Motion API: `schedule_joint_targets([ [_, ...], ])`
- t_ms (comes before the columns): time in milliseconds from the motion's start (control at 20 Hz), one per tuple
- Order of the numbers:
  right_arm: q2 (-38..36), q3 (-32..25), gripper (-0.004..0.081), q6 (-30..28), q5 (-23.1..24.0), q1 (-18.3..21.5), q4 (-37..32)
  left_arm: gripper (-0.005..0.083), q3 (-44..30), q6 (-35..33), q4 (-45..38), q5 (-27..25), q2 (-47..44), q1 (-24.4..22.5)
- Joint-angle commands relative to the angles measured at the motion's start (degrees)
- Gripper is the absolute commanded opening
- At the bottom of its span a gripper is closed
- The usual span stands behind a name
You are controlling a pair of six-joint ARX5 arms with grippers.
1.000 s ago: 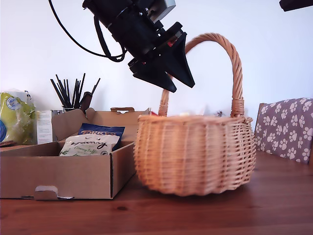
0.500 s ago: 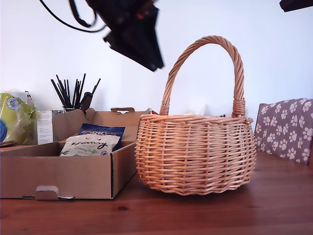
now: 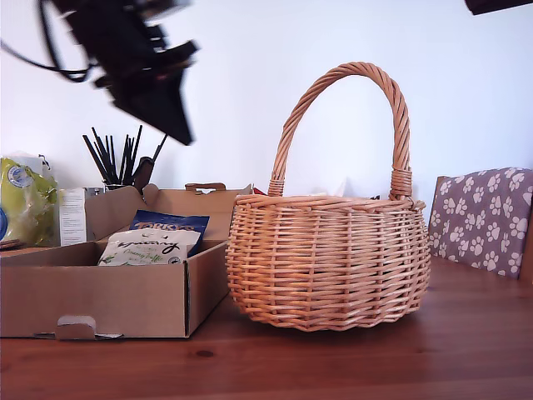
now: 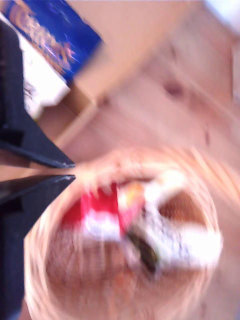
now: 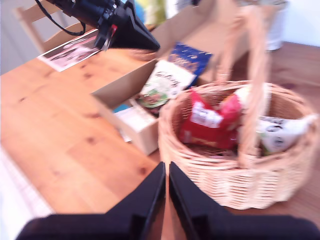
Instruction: Move the bags of Easter eggs from the cardboard box on the left into the woven basket on the right side.
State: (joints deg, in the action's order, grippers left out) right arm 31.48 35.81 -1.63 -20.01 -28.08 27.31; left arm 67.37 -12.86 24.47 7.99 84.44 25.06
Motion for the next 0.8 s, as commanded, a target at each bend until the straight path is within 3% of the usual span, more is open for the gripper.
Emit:
schedule_joint_targets([
  [0,1.8,0.6,-0.0013,-0.4,0.0,-1.9,-1.7,-0.0024,-4.4,0.9,-3.6,1.1,-2.4,-3.0],
  [200,7.5,0.6,-0.0013,-0.3,2.7,-7.6,-6.4,-0.0024,-14.1,-1.9,-11.2,6.5,-7.3,-10.4],
  [350,10.3,0.6,-0.0013,-0.3,4.0,-10.1,-8.4,-0.0012,-15.0,-5.7,-11.2,13.3,-6.9,-13.6],
  [400,11.0,0.6,-0.0013,-0.3,4.2,-10.8,-8.9,0.0080,-15.0,-5.6,-11.2,15.3,-6.6,-14.0],
  [450,11.5,0.6,-0.0013,-0.3,4.2,-11.1,-9.5,0.0296,-15.0,-5.6,-11.3,16.1,-5.9,-14.1],
  [500,11.9,0.6,-0.0013,-0.3,4.2,-11.2,-10.1,0.0581,-15.0,-5.5,-11.6,14.7,-5.1,-14.1],
  [550,12.2,0.6,-0.0013,-0.3,4.2,-11.2,-10.7,0.0808,-15.0,-5.6,-12.2,12.6,-4.0,-14.1],
  [600,12.4,0.6,-0.0013,-0.3,4.2,-11.2,-11.3,0.0758,-15.0,-5.6,-13.0,11.3,-2.6,-14.1],
  [750,12.9,0.6,-0.0013,-0.3,4.2,-11.2,-12.0,0.0753,-15.0,-3.2,-16.7,10.3,2.7,-14.0],
])
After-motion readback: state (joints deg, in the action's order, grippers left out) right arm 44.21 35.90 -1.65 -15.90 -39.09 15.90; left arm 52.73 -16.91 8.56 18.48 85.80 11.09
